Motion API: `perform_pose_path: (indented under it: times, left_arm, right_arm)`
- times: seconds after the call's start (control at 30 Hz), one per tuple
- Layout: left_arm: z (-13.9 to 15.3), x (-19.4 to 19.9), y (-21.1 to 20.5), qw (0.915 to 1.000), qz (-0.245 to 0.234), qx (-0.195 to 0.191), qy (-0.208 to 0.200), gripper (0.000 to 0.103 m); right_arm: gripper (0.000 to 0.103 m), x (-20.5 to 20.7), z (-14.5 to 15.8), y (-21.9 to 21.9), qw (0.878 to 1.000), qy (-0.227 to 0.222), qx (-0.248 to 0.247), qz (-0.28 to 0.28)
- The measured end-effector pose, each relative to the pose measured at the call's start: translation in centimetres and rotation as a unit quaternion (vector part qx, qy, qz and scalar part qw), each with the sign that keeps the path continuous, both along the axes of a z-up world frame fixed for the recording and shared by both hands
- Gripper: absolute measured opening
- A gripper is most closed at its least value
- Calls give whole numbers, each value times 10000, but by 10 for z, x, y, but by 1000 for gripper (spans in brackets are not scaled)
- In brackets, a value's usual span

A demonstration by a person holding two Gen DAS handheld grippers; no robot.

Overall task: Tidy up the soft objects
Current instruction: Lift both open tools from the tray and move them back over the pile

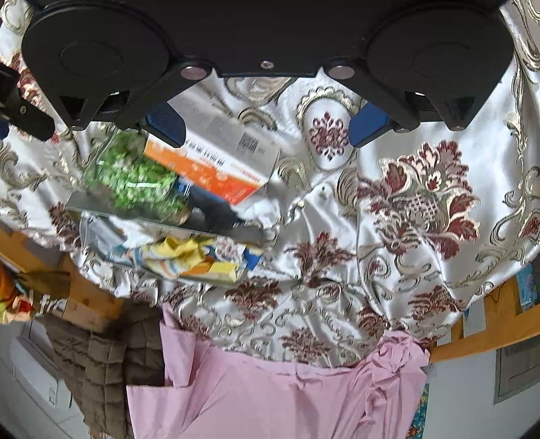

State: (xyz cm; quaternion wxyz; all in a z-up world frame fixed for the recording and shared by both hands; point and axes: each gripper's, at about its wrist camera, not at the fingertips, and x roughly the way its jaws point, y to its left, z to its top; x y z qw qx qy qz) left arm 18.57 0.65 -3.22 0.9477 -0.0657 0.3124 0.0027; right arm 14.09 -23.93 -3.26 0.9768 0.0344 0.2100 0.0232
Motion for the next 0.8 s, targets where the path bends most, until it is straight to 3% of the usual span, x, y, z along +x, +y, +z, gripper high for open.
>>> perform_pose_path:
  times: [0.37, 0.57, 0.8]
  left_arm:
    - [-17, 6, 7, 9993, -66, 224, 296, 102]
    - [-13, 11, 12, 9986, -247, 371, 290, 102]
    - [-14, 18, 20, 9969, -399, 637, 218, 102]
  right_arm:
    - [103, 8, -15, 26, 9981, 254, -180, 529]
    - [103, 8, -25, 43, 9955, 302, -382, 815]
    - [103, 8, -28, 46, 9948, 332, -246, 932]
